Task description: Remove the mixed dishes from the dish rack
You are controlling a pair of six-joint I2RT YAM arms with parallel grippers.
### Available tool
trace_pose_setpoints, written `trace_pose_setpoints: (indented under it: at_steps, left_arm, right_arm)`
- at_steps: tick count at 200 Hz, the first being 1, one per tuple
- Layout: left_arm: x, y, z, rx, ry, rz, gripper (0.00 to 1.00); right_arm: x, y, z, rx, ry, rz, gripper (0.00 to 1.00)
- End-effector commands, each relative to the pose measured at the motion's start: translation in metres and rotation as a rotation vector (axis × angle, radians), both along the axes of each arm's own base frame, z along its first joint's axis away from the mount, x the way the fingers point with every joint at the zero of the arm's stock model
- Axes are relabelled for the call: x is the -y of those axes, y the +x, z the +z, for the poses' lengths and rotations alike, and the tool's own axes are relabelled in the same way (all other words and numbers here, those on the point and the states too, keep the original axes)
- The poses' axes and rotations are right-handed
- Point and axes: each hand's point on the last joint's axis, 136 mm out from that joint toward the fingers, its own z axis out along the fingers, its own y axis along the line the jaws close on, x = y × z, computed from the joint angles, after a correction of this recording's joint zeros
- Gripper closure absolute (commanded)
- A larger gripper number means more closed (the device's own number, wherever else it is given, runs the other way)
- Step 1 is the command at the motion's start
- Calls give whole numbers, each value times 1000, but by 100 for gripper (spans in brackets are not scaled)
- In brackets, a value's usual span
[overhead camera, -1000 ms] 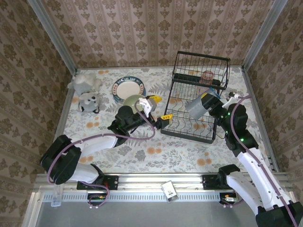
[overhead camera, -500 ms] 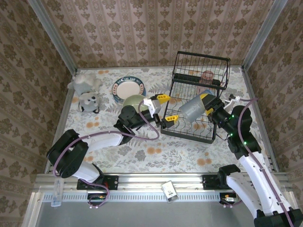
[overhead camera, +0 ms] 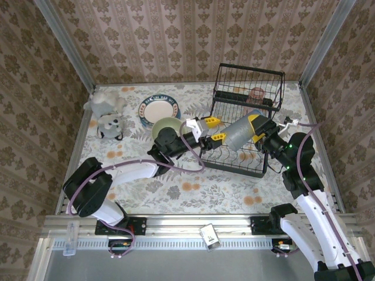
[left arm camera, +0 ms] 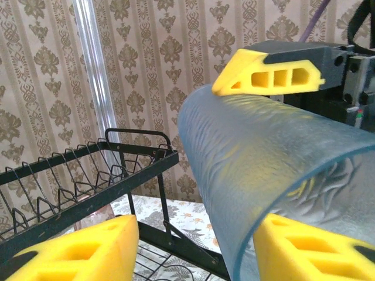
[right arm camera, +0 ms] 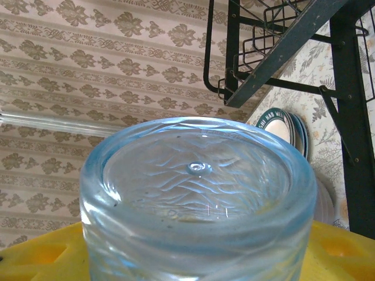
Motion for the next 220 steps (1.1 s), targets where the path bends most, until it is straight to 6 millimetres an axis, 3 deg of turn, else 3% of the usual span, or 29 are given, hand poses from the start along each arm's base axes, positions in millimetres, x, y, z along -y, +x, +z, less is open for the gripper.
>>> trace_pose_setpoints:
  at_steps: [1, 47, 80, 103, 114, 117, 119, 123, 168, 201, 220]
  left_arm:
    - [8, 3, 10, 27, 1, 28, 53]
    - [14, 7, 11, 8, 18, 57, 77]
    - [19, 1, 19, -25, 8, 33, 100]
    - [21, -7, 22, -45, 33, 31, 100]
    - [19, -7, 22, -69, 43, 53, 100]
    - [18, -7, 23, -76, 42, 58, 100]
    - [17, -7, 22, -81, 42, 60, 100]
    - [16, -7, 22, -90, 41, 65, 100]
    - [-14, 9, 23, -171, 102, 232, 100]
    - [-48, 22, 31, -231, 168, 360, 100]
    - [-77, 33, 35, -295, 218, 470, 100]
  right_arm:
    - [-2, -5, 13, 45, 52, 23, 56]
    - [-2, -4, 12, 47, 68, 18, 56]
    - [0, -1, 8, 51, 71, 4, 56]
    - [-1, 2, 11, 74, 70, 6, 46]
    - [-1, 3, 13, 86, 69, 7, 36]
    - [-1, 4, 13, 85, 67, 5, 28]
    - [-1, 4, 13, 85, 66, 2, 7]
    - [0, 5, 13, 85, 62, -1, 0]
    - [7, 5, 24, 117, 17, -43, 0]
    - [22, -1, 26, 156, -30, -129, 0]
    - [36, -6, 26, 217, -19, -211, 0]
